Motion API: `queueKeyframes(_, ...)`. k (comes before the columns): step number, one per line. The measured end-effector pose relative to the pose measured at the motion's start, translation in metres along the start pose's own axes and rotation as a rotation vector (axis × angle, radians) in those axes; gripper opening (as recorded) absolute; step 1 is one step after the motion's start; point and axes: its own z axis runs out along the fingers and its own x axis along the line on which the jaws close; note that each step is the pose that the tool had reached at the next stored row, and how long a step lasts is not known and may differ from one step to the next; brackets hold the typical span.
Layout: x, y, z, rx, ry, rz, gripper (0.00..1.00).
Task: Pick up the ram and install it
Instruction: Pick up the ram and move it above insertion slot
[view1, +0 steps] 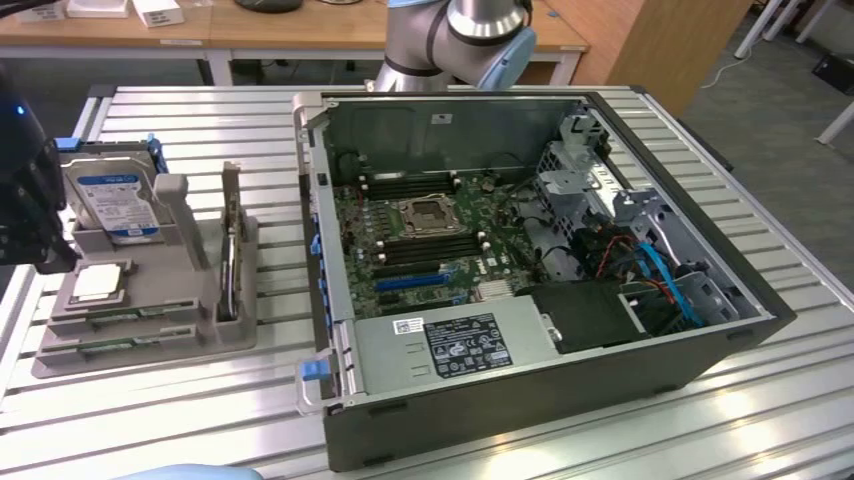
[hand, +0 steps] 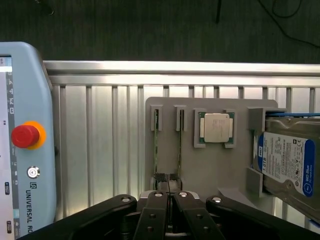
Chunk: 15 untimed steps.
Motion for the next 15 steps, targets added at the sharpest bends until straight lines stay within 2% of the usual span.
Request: queueKeyframes(15, 0.003, -0.0012, 0.0271, 0.0, 0.0001, 0.0, 0.1)
